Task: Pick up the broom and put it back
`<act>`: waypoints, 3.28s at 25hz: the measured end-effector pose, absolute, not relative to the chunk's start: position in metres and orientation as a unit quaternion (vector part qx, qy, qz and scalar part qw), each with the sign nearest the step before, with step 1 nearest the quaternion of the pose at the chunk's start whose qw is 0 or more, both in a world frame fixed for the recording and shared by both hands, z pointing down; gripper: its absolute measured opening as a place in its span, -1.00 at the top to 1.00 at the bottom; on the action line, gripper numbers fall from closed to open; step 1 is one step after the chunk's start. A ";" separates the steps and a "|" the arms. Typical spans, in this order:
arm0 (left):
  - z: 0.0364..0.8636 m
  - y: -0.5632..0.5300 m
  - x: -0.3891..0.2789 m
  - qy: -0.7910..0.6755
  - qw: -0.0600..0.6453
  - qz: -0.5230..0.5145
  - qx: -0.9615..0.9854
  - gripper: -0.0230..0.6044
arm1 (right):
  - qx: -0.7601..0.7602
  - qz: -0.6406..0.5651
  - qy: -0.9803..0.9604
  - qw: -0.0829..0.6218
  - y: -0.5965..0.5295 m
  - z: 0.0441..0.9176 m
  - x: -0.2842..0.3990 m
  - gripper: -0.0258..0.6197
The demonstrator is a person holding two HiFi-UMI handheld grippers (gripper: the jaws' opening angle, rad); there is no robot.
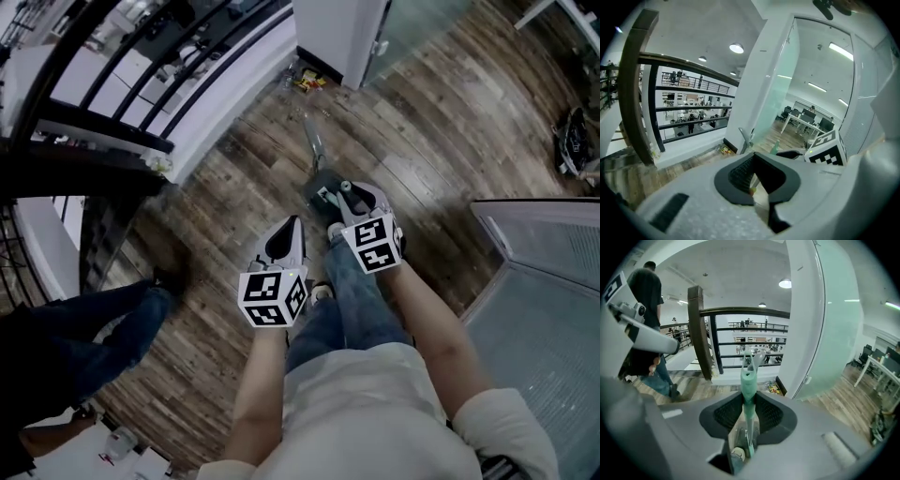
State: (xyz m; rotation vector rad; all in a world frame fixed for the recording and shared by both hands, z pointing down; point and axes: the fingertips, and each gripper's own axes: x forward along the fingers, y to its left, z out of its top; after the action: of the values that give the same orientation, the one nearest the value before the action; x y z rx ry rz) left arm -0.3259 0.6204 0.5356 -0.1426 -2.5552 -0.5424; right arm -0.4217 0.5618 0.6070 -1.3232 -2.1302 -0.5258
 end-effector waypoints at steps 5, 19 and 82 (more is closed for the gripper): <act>0.527 0.611 -0.318 -0.945 0.256 -0.199 -0.043 0.91 | -0.476 -0.195 -0.809 0.283 0.539 0.598 -0.414 0.63; 0.500 0.593 -0.287 -0.951 0.243 -0.193 -0.018 0.91 | -0.423 -0.158 -0.850 0.271 0.499 0.560 -0.387 0.63; 0.405 0.522 -0.202 -0.971 0.175 -0.155 0.037 0.91 | -0.445 -0.091 -0.878 0.151 0.433 0.376 -0.246 0.63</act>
State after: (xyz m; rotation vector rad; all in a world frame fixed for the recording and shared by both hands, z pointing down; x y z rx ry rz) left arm -0.2015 0.5222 0.4053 0.1051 -2.7521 -0.4393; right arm -0.2461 0.4327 0.3761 -1.2785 -2.5210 -0.2605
